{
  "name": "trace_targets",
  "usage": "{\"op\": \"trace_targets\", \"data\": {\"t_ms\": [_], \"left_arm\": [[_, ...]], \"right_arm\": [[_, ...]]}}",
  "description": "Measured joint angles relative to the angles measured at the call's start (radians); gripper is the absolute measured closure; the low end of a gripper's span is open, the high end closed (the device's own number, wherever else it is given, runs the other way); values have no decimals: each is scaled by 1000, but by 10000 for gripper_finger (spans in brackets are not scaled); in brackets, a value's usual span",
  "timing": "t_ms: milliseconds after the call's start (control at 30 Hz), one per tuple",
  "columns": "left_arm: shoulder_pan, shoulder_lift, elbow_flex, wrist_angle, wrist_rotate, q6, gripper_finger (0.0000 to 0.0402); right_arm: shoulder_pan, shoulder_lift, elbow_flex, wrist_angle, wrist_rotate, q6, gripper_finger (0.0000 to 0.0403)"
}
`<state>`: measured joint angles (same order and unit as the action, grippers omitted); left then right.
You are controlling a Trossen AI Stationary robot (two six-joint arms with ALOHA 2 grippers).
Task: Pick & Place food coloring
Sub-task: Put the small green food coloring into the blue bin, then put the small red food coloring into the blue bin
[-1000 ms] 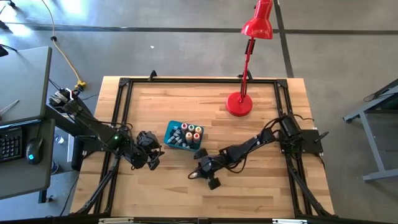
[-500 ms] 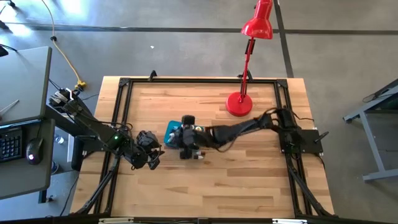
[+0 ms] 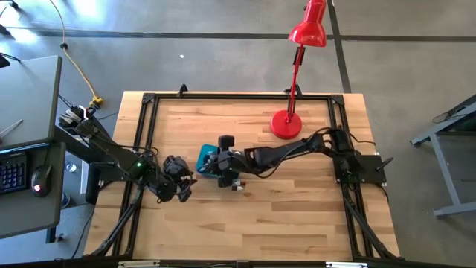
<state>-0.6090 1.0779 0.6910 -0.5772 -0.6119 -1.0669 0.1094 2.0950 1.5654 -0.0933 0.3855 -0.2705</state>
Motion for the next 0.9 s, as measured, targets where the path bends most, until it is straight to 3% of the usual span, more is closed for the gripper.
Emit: {"op": "trace_targets", "data": {"t_ms": [133, 367, 500, 633, 733, 900], "left_arm": [[0, 15, 1, 5, 33, -90, 234], [0, 114, 0, 90, 87, -114, 234], [0, 171, 1, 315, 140, 34, 234], [0, 231, 1, 491, 183, 216, 234], [0, 291, 2, 535, 154, 308, 234], [1, 393, 0, 535, 6, 269, 234]], "right_arm": [[44, -21, 18, -49, -1, 5, 204], [142, -77, 78, -418, -56, 237, 222], [195, -81, 74, -554, -60, 384, 242], [241, -81, -5, -580, -63, 510, 261], [262, -81, -74, -556, -56, 561, 268], [266, -81, -180, -495, -4, 606, 264]]}}
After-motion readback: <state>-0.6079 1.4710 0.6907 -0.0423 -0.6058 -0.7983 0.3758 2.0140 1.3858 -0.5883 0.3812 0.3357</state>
